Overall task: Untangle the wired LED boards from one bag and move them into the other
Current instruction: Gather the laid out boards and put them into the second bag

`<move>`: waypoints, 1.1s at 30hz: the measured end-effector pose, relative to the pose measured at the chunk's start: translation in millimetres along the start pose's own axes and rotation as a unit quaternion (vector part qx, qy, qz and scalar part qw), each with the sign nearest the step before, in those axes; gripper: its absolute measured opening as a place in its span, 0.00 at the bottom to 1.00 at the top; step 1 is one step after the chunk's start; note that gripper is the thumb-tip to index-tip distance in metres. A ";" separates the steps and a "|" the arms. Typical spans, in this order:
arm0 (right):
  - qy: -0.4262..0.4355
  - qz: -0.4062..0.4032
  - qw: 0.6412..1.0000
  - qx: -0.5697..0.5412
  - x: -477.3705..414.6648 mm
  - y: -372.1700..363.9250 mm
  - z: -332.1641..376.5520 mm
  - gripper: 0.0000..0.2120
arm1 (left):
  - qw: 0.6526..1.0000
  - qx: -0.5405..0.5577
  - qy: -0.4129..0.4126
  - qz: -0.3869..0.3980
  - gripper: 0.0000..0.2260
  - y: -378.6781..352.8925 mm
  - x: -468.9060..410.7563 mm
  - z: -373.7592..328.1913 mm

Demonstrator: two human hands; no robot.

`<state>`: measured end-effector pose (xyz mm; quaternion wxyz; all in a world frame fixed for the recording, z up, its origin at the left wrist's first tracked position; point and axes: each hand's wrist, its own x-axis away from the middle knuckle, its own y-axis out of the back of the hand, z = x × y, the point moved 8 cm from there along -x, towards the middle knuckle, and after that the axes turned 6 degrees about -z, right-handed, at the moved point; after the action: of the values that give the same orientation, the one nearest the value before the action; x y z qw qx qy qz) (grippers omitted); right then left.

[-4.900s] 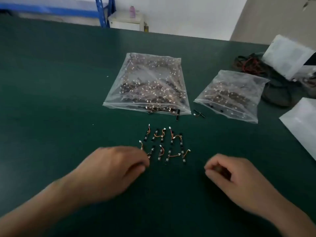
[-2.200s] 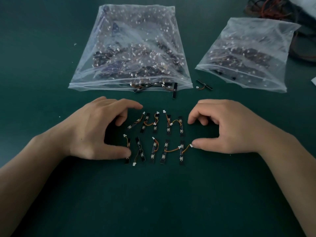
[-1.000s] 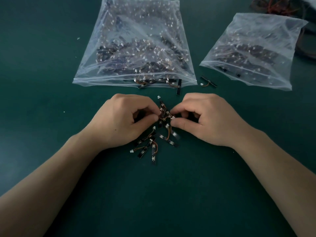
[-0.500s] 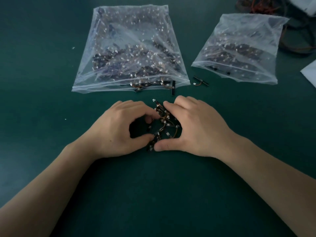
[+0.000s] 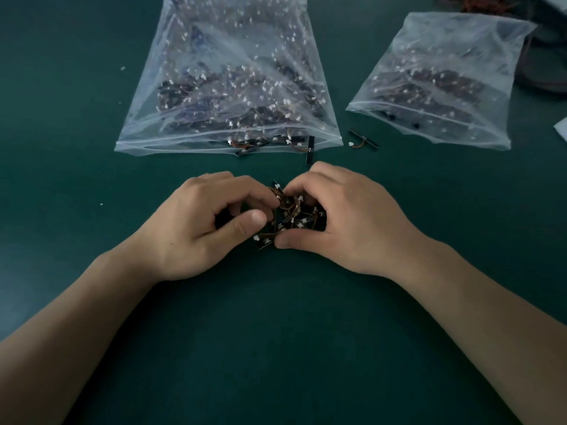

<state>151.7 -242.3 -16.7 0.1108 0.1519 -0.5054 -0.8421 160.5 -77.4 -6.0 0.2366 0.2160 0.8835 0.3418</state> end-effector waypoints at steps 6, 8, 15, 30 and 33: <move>-0.006 0.021 1.000 0.004 -1.8 -3.1 -1.0 0.39 | 1.000 -0.004 -0.013 0.015 0.14 -4.7 0.2 -2.1; -0.006 0.014 1.000 0.007 -2.2 -3.0 -0.4 0.34 | 1.000 -0.001 -0.019 0.015 0.14 -4.8 0.6 -4.0; 0.011 -0.020 0.999 0.036 -3.1 -3.8 0.5 0.20 | 0.995 0.006 0.004 -0.098 0.05 10.7 -1.8 4.3; 0.037 -0.030 0.999 -0.017 -8.6 -1.2 -7.6 0.21 | 0.992 -0.116 0.031 -0.041 0.15 -11.4 -13.5 5.5; 0.013 -0.046 0.993 -0.112 -8.0 10.4 -21.9 0.25 | 0.992 -0.099 0.045 -0.058 0.09 -10.7 -15.1 5.7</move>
<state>167.5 -262.4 -16.0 0.0944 0.1724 -0.3989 -0.8957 173.4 -90.0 -13.2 0.2364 0.1242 0.8659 0.4229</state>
